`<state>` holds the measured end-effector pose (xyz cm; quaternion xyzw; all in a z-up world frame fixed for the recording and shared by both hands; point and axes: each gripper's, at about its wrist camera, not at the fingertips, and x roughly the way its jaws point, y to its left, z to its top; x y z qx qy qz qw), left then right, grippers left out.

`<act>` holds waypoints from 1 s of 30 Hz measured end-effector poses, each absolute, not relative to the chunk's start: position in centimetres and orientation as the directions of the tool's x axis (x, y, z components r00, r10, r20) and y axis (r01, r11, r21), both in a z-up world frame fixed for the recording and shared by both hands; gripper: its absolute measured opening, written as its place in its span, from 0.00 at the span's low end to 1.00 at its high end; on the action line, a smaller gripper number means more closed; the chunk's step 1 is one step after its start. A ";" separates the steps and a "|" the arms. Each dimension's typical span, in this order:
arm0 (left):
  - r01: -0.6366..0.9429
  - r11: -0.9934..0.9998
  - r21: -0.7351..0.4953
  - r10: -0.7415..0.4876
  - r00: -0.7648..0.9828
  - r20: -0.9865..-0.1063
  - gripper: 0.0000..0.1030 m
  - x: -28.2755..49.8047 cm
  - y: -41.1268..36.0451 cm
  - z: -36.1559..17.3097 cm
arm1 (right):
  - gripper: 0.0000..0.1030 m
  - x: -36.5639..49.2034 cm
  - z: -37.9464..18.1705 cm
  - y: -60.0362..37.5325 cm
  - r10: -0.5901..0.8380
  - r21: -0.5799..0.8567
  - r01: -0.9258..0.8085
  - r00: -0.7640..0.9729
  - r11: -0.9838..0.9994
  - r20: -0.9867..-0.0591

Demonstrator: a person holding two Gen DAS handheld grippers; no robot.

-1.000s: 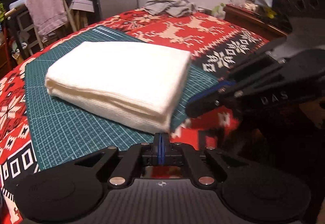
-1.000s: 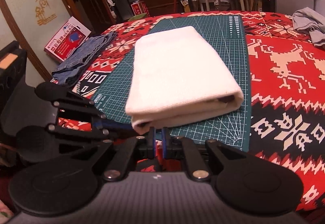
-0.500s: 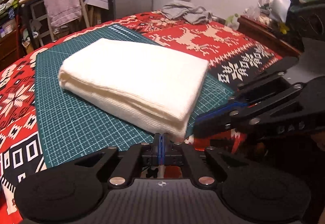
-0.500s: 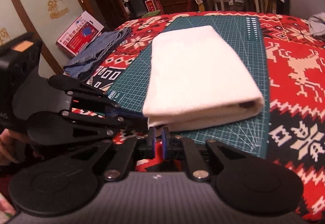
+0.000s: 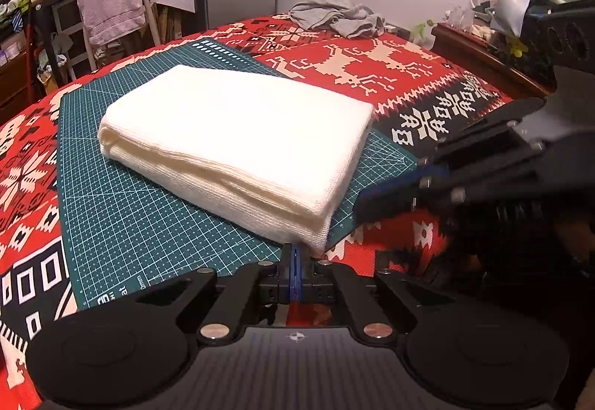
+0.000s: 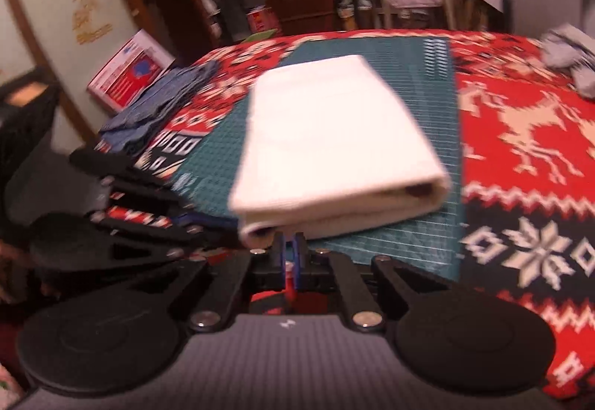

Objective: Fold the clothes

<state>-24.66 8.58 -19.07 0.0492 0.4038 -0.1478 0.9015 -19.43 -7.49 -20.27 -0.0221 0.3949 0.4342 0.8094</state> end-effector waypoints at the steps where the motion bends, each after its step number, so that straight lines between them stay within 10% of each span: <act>1: 0.309 0.951 -0.030 -0.228 0.629 -0.743 0.00 -24.7 8.5 -19.1 | 0.04 -19.1 -20.5 -7.6 0.683 0.318 -0.710 0.309 0.628 -0.661; 22: 0.268 0.959 -0.092 -0.245 0.617 -0.748 0.03 -25.2 8.6 -18.9 | 0.08 -14.8 -26.1 -10.4 0.802 0.763 -0.257 0.278 0.593 -0.529; 30: 0.129 0.982 -0.141 -0.191 0.629 -0.754 0.20 -25.1 7.7 -18.4 | 0.08 -14.5 -26.9 -11.1 0.810 0.786 -0.228 0.292 0.575 -0.508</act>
